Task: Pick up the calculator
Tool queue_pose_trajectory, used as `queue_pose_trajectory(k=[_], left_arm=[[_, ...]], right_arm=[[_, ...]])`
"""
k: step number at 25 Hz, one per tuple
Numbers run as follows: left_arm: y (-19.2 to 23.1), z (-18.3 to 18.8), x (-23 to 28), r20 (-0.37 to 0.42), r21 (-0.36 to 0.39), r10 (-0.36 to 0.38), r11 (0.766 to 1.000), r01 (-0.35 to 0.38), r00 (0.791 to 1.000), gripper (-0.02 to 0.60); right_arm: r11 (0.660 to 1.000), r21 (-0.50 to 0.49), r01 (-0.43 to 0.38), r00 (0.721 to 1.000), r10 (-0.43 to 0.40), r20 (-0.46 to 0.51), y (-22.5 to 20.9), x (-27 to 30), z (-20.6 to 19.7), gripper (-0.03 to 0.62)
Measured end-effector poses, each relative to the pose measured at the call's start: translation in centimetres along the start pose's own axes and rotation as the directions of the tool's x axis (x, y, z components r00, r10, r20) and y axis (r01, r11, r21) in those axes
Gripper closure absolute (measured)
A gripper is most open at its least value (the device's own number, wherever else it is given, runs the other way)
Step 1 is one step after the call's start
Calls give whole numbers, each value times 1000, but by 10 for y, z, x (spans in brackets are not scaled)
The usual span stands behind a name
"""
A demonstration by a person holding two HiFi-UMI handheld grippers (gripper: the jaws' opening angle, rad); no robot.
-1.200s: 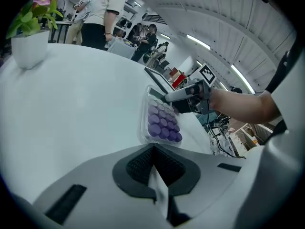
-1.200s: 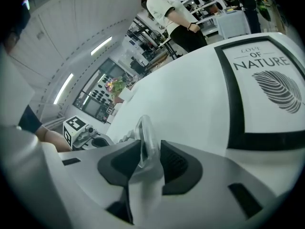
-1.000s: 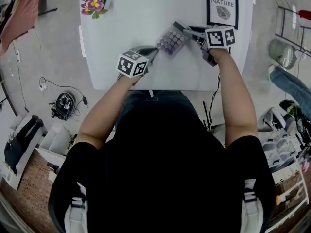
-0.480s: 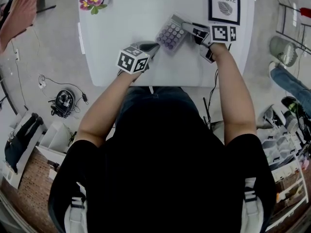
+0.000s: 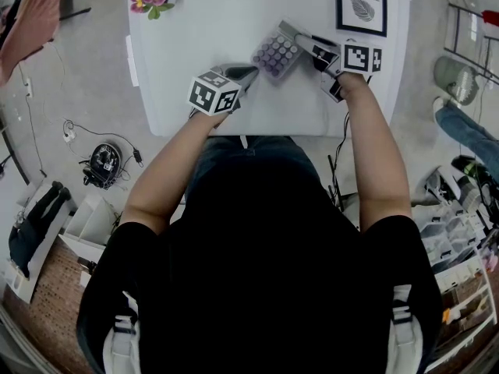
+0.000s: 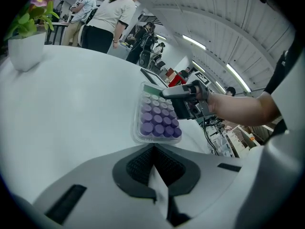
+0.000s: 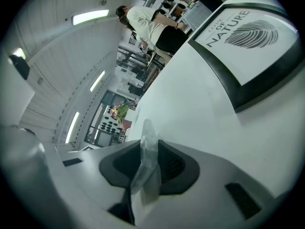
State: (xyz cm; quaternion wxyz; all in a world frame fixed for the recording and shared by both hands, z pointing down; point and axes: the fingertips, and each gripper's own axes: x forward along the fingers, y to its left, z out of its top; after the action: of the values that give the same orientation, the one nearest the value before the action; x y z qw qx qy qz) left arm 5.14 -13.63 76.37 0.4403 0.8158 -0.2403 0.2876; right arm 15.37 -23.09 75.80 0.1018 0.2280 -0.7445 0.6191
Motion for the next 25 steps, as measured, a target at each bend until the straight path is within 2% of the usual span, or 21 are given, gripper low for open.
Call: queue_pose_trajectory(k=[12, 19, 23, 25], left_arm=[[-1, 6, -23, 10, 30, 9, 1000, -10, 1000, 565], [-10, 17, -43, 30, 67, 8, 998, -10, 1000, 565], [-18, 22, -59, 40, 94, 2, 996, -6, 999, 565], [-21, 28, -69, 49, 101, -9, 995, 4, 999, 565]], right_arm=[[999, -40, 14, 996, -10, 94, 17, -23, 13, 485], [997, -76, 20, 990, -9, 141, 41, -44, 19, 485], [991, -133, -6, 987, 27, 159, 67, -52, 20, 485], [993, -118, 20, 985, 1, 172, 72, -58, 21, 485]])
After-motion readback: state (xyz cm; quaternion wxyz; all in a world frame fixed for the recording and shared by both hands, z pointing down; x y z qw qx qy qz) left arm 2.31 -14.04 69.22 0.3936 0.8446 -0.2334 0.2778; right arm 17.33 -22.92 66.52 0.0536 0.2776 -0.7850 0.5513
